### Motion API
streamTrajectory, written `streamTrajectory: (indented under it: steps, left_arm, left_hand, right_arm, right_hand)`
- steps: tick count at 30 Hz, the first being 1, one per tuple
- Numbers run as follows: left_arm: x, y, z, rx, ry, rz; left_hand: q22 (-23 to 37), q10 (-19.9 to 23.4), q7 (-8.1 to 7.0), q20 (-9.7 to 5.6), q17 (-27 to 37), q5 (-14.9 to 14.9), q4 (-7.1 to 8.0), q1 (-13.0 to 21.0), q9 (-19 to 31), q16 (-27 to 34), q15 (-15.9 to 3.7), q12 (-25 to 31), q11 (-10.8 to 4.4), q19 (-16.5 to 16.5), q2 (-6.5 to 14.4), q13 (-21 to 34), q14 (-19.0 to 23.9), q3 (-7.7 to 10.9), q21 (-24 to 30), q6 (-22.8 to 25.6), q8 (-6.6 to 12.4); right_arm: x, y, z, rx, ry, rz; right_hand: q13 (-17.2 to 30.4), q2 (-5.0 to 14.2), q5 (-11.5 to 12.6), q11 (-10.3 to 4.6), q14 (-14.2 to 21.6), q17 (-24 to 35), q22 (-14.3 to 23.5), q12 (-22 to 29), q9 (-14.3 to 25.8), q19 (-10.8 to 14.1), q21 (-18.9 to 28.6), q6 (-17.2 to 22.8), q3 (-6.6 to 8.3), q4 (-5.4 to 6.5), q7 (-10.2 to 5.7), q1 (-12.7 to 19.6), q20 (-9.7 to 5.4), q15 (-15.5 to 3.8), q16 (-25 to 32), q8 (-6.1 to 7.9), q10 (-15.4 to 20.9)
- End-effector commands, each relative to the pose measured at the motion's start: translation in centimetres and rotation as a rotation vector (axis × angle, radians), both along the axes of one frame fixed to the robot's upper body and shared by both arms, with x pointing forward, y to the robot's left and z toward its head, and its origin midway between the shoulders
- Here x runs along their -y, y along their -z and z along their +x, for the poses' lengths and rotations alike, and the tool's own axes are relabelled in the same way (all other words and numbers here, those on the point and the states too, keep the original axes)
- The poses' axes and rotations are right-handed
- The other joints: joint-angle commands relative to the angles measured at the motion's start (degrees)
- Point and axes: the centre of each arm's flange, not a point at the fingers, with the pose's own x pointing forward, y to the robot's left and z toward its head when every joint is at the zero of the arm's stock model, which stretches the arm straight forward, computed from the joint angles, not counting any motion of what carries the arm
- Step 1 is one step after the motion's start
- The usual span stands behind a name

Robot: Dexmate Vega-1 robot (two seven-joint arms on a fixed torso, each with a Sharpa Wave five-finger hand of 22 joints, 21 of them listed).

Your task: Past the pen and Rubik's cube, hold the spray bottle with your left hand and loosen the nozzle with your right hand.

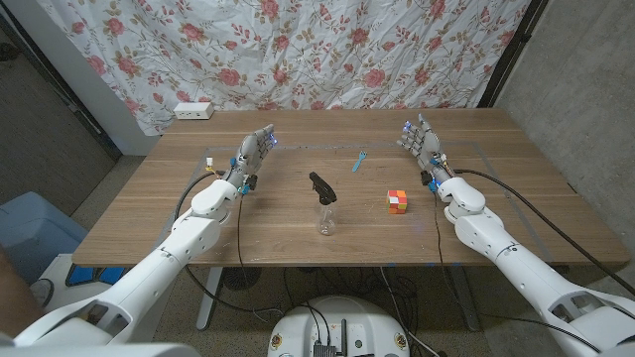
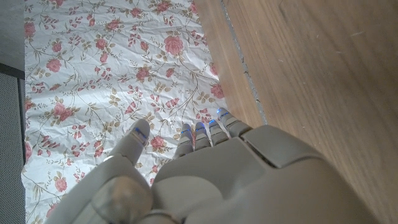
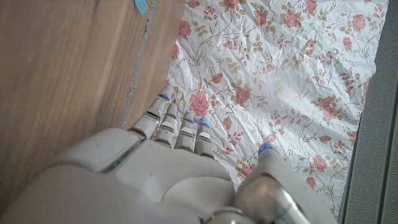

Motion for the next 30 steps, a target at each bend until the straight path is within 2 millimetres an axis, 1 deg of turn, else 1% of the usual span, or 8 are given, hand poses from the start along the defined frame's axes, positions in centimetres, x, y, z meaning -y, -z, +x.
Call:
streamTrajectory:
  steps: [1,4,7,9,10,12,23,30]
  left_arm:
    - [0.4,0.0,-1.2,0.012,0.022,0.029]
    - [0.2,0.0,-1.6,0.008,0.037,0.048]
    - [0.0,-0.1,-1.8,0.001,0.051,0.076]
    - [-0.1,-0.1,-1.9,-0.004,0.063,0.088]
    - [-0.2,-0.1,-1.9,-0.005,0.069,0.095]
    - [-0.2,0.0,-2.0,-0.005,0.074,0.109]
    - [-0.5,0.5,-2.7,-0.009,0.111,0.159]
    - [-0.7,0.6,-3.6,0.003,0.122,0.187]
  left_hand:
    - [0.11,0.89,-0.43,-0.25,0.17,-0.08,-1.6,1.31,0.16,0.23,-0.3,0.26,-0.51,0.61,0.82,0.18,0.65,0.25,0.16,1.11,0.25]
    - [0.09,1.3,-1.06,-0.5,0.18,-0.1,-3.88,2.56,0.17,0.21,-0.9,0.18,-0.91,0.98,0.38,0.19,1.15,0.51,0.11,1.7,0.35]
    - [0.08,1.67,-1.42,-0.73,0.19,-0.09,-5.47,3.39,0.18,0.15,-1.14,0.16,-1.35,1.15,-0.16,0.2,1.31,0.54,0.05,2.05,0.43]
    - [0.08,2.22,-1.91,-0.86,0.21,-0.06,-7.17,4.37,0.19,0.12,-1.69,0.19,-2.07,1.34,-0.91,0.21,1.56,0.49,-0.01,2.68,0.63]
    - [0.07,2.25,-1.91,-0.91,0.21,-0.06,-7.28,4.46,0.19,0.14,-1.75,0.19,-2.08,1.4,-0.96,0.21,1.62,0.49,0.0,2.78,0.66]
    - [0.07,2.13,-2.51,-1.05,0.22,-0.02,-8.2,5.28,0.2,0.09,-1.95,0.0,-2.5,1.52,-1.5,0.22,1.69,0.46,-0.05,2.03,0.32]
    - [0.06,2.37,-3.46,-1.85,0.26,-0.21,-8.95,6.42,0.22,0.06,-2.83,-0.14,-3.41,1.76,-3.53,0.25,1.9,-0.16,-0.14,2.3,0.51]
    - [0.05,2.72,-3.82,-2.19,0.27,-0.31,-9.05,6.89,0.25,0.13,-3.13,-0.13,-3.93,2.21,-4.87,0.26,2.23,-0.6,-0.06,2.68,0.67]
  right_arm:
    - [0.4,-0.1,-0.5,0.006,0.019,0.011]
    - [0.5,-0.2,-0.5,0.003,0.024,0.004]
    - [0.6,-0.3,-0.6,0.004,0.029,0.001]
    - [0.6,-0.3,-0.7,0.004,0.034,0.005]
    - [0.6,-0.3,-0.7,0.004,0.036,0.005]
    - [0.6,-0.3,-0.8,0.001,0.038,0.005]
    - [0.5,-0.5,-0.5,-0.009,0.041,-0.017]
    - [1.1,-0.9,-0.2,-0.004,0.054,-0.009]
  right_hand:
    - [-0.12,0.35,0.29,0.07,0.51,-0.2,0.3,0.59,0.13,0.44,-0.33,0.67,0.34,-0.26,0.17,0.23,-0.12,-0.04,0.21,0.56,0.44]
    - [-0.19,0.38,0.29,0.01,0.55,-0.29,0.3,0.57,0.12,0.48,-0.41,0.7,0.36,-0.29,0.19,0.21,-0.13,0.0,0.23,0.56,0.38]
    - [-0.34,0.46,0.3,-0.02,0.51,-0.47,0.3,0.58,0.12,0.53,-0.58,0.72,0.42,-0.35,0.22,0.18,-0.16,-0.06,0.21,0.55,0.43]
    - [-0.39,0.49,0.31,-0.03,0.55,-0.54,0.3,0.58,0.12,0.56,-0.64,0.76,0.45,-0.38,0.22,0.18,-0.17,-0.01,0.23,0.56,0.44]
    - [-0.42,0.51,0.31,0.01,0.53,-0.57,0.3,0.58,0.11,0.58,-0.67,0.79,0.46,-0.4,0.24,0.18,-0.18,-0.04,0.22,0.57,0.44]
    - [-0.5,0.54,0.31,0.07,0.56,-0.67,0.31,0.55,0.11,0.61,-0.76,0.79,0.5,-0.44,0.22,0.17,-0.19,-0.02,0.23,0.56,0.39]
    - [-0.88,0.72,0.31,0.11,0.33,-1.16,0.3,0.56,0.1,0.53,-1.31,0.87,0.67,-0.67,0.45,0.17,-0.37,-0.1,0.15,0.55,0.44]
    - [-1.08,0.84,0.31,0.16,0.38,-1.42,0.3,0.59,0.09,0.59,-1.57,0.89,0.78,-0.79,0.56,0.16,-0.47,-0.26,0.18,0.54,0.52]
